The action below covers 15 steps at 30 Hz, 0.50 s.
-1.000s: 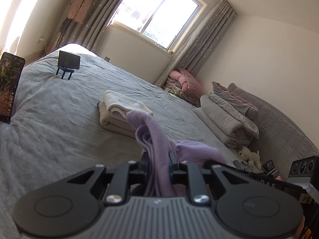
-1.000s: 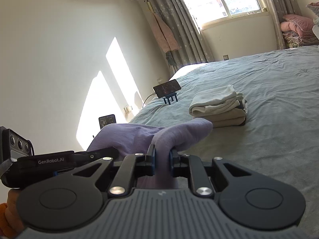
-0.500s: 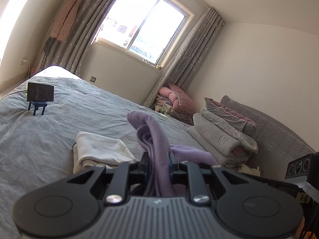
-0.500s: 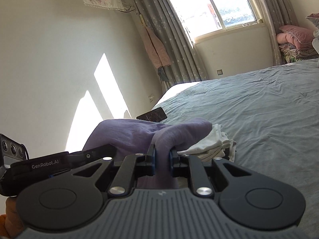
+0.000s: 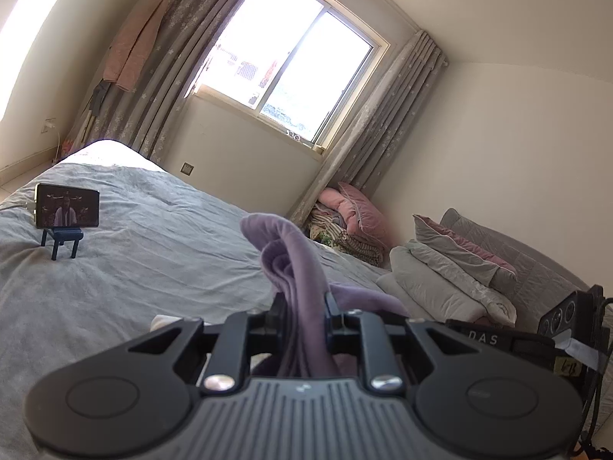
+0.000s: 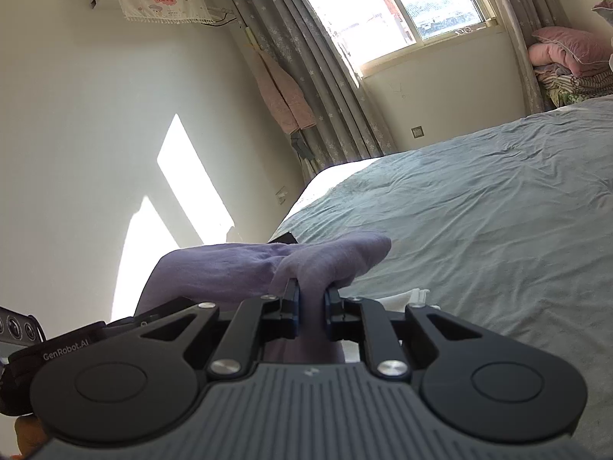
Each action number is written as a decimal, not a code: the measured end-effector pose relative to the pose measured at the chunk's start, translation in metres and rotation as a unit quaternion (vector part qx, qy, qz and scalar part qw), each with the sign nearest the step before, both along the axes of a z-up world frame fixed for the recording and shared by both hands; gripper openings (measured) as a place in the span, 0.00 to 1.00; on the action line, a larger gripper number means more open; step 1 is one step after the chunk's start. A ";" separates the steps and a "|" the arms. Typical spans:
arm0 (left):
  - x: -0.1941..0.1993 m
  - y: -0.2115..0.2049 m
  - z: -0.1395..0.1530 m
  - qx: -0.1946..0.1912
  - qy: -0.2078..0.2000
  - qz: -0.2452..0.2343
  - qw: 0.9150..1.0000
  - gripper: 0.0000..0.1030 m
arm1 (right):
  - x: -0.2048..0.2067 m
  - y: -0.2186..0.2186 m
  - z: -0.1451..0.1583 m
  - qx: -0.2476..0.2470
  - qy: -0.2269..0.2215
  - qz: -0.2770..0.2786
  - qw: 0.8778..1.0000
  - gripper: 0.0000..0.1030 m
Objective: Fold clothes
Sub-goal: 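Carry the lavender bundle with both grippers onto the beige towel stack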
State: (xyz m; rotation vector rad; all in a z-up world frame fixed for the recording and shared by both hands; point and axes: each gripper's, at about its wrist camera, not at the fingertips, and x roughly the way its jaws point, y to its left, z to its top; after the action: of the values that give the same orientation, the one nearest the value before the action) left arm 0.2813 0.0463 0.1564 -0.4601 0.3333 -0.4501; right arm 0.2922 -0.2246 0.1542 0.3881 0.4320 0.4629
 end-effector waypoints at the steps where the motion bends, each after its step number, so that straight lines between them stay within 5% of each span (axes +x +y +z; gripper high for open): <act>1: 0.007 0.000 -0.003 -0.004 0.003 0.001 1.000 0.17 | 0.006 -0.001 -0.002 0.001 0.001 -0.002 1.000 0.14; 9: 0.062 0.006 -0.051 -0.046 0.040 0.002 0.998 0.17 | 0.057 0.000 -0.024 -0.018 0.021 -0.022 0.999 0.14; 15: 0.098 0.018 -0.113 -0.064 0.091 0.023 0.994 0.19 | 0.091 0.007 -0.076 -0.028 0.048 -0.029 0.998 0.14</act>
State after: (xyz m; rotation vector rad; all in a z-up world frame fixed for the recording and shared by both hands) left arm 0.3796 0.0640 0.0435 -0.6343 0.4703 -0.3858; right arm 0.3836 -0.2172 0.0777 0.3691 0.5248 0.3765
